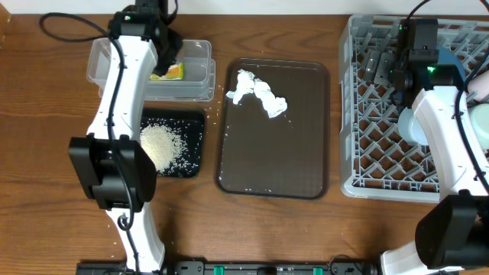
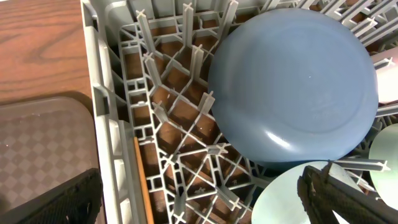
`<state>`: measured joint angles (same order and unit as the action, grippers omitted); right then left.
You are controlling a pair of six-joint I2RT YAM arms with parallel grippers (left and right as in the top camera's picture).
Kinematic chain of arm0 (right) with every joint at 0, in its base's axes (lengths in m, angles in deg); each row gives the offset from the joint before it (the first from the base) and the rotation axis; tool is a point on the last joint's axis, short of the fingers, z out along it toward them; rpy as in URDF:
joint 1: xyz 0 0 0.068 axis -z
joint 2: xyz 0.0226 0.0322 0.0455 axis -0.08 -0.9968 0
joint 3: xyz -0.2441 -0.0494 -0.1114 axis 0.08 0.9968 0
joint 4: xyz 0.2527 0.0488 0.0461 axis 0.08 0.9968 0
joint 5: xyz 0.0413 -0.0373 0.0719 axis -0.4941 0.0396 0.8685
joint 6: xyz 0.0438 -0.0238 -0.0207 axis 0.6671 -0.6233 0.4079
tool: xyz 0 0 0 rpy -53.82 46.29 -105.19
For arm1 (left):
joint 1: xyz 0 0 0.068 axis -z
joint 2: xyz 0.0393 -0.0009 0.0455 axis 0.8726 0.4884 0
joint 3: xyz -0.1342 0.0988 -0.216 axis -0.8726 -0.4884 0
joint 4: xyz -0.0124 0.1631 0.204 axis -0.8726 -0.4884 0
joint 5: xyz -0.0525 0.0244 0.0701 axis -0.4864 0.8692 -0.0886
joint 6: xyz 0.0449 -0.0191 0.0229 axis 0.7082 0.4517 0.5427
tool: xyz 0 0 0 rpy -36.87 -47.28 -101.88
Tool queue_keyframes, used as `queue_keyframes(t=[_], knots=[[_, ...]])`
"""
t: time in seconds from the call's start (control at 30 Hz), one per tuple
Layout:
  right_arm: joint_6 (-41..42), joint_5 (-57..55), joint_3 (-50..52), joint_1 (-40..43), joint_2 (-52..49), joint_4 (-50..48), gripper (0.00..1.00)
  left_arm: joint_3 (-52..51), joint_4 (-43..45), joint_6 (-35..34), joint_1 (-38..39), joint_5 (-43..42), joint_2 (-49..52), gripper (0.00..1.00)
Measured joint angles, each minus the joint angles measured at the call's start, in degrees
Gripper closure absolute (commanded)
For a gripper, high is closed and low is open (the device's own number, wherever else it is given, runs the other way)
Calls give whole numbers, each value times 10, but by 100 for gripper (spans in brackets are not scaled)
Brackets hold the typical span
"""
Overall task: Sort waste into correct bins and load items into the dishwasher rack
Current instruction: 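Carry the wrapper left and drop it into the clear container, then move the left gripper back to the brown tray and grasp a tissue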
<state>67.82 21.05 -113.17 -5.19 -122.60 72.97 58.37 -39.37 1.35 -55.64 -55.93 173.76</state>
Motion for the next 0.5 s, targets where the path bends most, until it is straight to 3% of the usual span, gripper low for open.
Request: queue_keyframes(t=[0.13, 0.23, 0.5], knots=[[0, 0, 0, 0, 0, 0, 1, -2, -1, 113, 59, -38, 0, 51], [0, 0, 0, 0, 0, 0, 1, -11, 4, 153, 120, -39, 0, 47], [0, 0, 0, 0, 0, 0, 1, -74, 70, 151, 228, -39, 10, 36]])
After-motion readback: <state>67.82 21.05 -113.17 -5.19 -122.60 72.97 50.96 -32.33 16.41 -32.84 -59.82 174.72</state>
